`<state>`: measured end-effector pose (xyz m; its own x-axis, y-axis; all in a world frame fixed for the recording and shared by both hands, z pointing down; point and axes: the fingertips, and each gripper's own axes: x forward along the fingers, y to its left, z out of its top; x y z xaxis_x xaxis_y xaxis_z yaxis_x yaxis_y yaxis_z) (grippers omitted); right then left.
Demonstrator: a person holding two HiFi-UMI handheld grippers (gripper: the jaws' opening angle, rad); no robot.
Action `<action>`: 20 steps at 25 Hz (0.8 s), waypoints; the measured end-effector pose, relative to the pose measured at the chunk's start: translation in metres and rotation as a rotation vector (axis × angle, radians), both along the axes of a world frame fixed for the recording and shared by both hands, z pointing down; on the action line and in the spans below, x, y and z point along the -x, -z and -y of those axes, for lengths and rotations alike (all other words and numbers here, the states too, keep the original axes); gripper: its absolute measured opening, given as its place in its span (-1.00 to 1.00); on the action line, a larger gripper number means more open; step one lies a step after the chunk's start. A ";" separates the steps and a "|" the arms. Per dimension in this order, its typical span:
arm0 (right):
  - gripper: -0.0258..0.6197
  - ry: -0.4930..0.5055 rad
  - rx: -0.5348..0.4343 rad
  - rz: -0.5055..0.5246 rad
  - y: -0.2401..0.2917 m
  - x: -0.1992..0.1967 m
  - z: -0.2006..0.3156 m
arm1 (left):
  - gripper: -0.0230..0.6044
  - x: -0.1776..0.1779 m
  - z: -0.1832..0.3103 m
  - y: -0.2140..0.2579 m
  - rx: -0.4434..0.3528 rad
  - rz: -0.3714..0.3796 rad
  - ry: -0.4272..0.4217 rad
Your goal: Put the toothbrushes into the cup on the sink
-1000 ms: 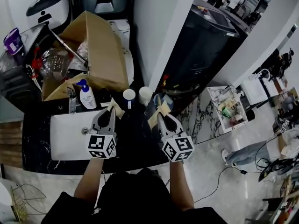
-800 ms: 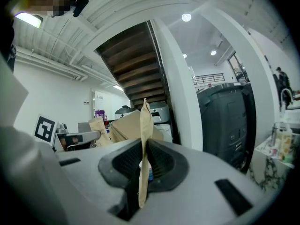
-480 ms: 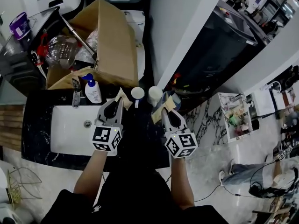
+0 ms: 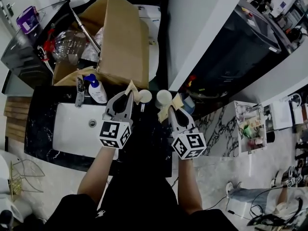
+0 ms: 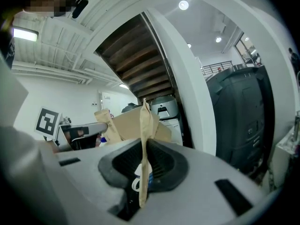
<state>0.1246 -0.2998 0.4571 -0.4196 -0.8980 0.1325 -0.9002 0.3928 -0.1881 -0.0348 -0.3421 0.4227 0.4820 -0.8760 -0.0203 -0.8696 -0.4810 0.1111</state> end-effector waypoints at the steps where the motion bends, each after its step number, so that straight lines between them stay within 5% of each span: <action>1: -0.82 0.005 -0.001 0.005 0.000 0.000 0.003 | -0.91 -0.002 0.003 0.000 0.000 0.002 0.004; 20: -0.82 0.020 0.059 0.037 -0.029 -0.014 0.028 | -0.91 -0.027 0.046 -0.048 0.087 0.037 0.013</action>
<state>0.1382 -0.3278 0.4862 -0.4431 -0.8804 0.1690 -0.8842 0.3981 -0.2442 -0.0075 -0.3877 0.4708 0.4691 -0.8800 0.0739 -0.8802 -0.4591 0.1203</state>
